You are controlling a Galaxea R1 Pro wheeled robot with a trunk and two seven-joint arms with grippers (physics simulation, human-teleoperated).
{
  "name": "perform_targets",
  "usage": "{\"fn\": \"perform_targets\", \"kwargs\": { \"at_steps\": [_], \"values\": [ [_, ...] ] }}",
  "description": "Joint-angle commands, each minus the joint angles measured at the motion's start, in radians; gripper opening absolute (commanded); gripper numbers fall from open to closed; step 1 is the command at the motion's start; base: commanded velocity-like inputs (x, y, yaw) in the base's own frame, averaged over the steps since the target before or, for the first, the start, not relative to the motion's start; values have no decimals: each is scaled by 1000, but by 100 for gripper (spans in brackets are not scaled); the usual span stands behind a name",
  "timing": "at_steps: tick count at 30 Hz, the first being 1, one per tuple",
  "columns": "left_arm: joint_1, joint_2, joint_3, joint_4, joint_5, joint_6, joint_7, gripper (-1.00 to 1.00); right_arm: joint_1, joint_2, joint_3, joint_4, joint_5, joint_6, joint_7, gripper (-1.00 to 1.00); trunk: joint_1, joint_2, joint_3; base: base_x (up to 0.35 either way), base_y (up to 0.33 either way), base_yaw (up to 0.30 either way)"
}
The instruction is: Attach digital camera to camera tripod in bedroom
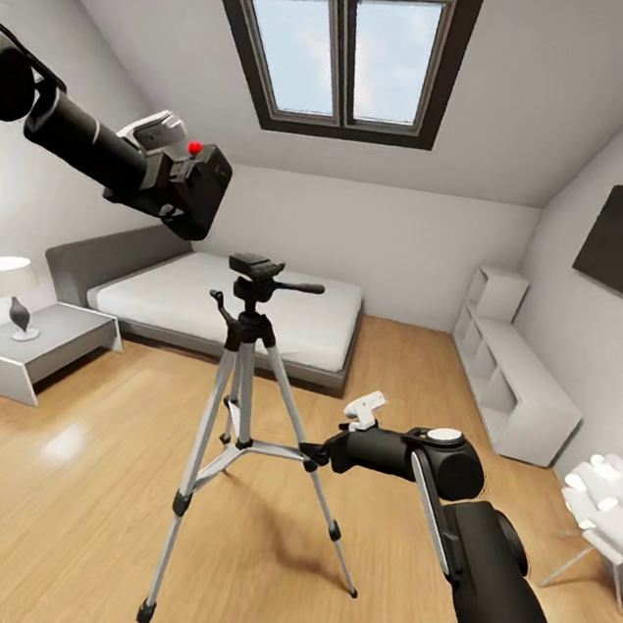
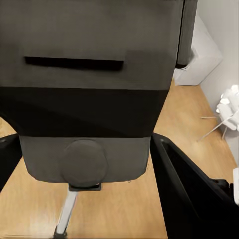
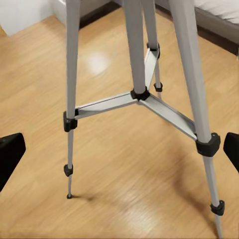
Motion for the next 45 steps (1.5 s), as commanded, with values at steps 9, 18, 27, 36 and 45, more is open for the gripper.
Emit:
{"fn": "perform_targets", "kwargs": {
  "at_steps": [9,18,27,36,45],
  "values": [
    [-2,4,3,-2,10,0,26,-100,-1,-3,4,0,10,-1,15,100,0,-1,-5,0,-285,295],
    [-4,7,56,-13,10,0,29,-100,-1,-3,8,0,16,-4,15,100,0,-1,-6,0,-334,287],
    [-8,7,69,-18,10,0,28,-100,-1,-2,9,0,18,-5,15,100,0,-1,-6,0,-343,271],
    [1,20,101,-37,10,0,31,-100,-1,-3,5,0,17,-4,15,100,0,-1,-6,0,-314,286],
    [135,167,113,-120,10,-39,20,-100,-1,-4,2,0,15,-4,15,100,0,-1,-6,0,-77,294]
  ]
}}
